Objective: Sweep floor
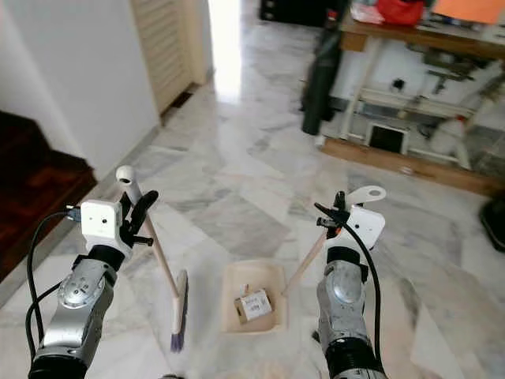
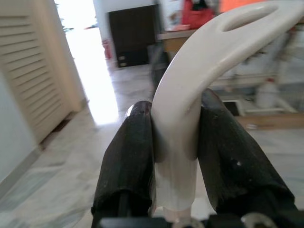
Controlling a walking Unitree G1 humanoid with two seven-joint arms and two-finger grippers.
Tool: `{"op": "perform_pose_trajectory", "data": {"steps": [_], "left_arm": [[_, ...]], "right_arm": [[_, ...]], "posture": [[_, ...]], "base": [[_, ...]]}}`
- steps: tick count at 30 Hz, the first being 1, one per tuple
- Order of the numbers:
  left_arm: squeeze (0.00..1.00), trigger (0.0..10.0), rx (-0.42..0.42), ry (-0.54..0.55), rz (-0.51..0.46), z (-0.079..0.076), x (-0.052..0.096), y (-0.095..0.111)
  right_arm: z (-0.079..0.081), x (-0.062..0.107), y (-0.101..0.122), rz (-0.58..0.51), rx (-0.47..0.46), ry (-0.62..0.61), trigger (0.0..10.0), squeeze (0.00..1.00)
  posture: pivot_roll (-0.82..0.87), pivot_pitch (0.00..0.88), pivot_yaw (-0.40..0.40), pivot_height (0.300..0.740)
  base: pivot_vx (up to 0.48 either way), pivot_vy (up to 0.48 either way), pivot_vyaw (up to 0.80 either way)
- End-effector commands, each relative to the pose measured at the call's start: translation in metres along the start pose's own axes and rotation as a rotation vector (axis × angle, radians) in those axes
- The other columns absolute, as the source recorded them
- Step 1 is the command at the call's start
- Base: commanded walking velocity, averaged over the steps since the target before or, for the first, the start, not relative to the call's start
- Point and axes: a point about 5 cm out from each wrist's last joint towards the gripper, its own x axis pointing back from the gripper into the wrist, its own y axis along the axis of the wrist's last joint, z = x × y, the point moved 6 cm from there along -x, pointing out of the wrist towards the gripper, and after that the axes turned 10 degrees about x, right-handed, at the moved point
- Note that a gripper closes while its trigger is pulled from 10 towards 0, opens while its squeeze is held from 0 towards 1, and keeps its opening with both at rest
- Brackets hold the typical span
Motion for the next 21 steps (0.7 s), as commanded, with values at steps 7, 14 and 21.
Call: {"op": "perform_pose_trajectory", "data": {"steps": [7, 14, 21], "left_arm": [[0.0, 10.0, -0.014, -0.022, -0.02, -0.0097, -0.001, 0.0004], [0.0, 10.0, -0.007, -0.021, -0.022, -0.0103, 0.0015, -0.0014], [0.0, 10.0, -0.011, -0.017, -0.016, -0.0085, 0.0025, -0.003]], "right_arm": [[-0.0004, -0.0016, 0.0176, -0.059, 0.003, 0.009, 10.0, 0.0], [0.0022, 0.0023, 0.0164, -0.048, 0.002, 0.02, 10.0, 0.0], [0.0034, 0.0039, 0.0157, -0.042, -0.004, 0.02, 10.0, 0.0]], "posture": [[0.04, 0.0, -0.052, 0.74], [0.04, 0.0, -0.052, 0.74], [0.04, 0.0, -0.048, 0.74]], "base": [[0.0, 0.0, 0.79], [0.0, 0.0, 0.8], [0.0, 0.0, 0.8]]}}
